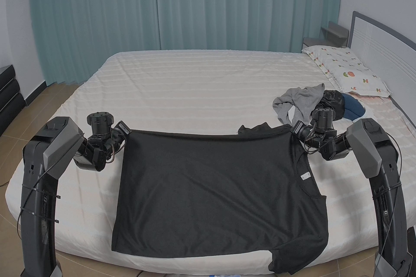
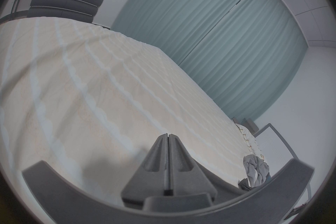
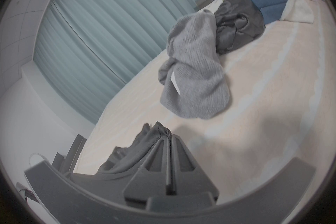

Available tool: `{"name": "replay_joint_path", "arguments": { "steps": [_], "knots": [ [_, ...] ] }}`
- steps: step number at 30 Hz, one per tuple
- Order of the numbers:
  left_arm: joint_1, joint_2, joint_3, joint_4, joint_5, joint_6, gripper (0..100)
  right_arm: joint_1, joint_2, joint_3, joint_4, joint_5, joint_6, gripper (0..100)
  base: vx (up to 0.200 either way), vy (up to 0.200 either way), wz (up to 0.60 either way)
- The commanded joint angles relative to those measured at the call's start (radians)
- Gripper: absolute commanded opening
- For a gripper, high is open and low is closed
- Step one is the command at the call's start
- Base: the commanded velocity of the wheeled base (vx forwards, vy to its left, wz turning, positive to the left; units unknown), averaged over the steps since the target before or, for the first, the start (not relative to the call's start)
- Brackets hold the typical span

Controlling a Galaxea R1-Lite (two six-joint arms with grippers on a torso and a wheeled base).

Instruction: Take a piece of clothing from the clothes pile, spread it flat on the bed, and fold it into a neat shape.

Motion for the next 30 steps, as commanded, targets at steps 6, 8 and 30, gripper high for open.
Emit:
{"name": "replay_joint_path", "arguments": {
  "steps": [6, 8, 30],
  "knots": [
    [0.031, 0.011, -0.066, 0.015, -0.001, 0.018, 0, -0.007, -0.008, -0.039, -0.027, -0.03, 0.015, 0, 0.0, 0.0, 0.0],
    [0.036, 0.022, -0.088, 0.016, -0.001, 0.029, 0, -0.006, -0.007, -0.045, -0.036, -0.03, 0.015, 0, 0.0, 0.0, 0.0],
    [0.01, 0.08, -0.131, 0.036, -0.017, 0.031, 100, 0.005, 0.058, -0.08, -0.033, -0.081, -0.002, 0, 0.0, 0.0, 0.0]
  ]
}}
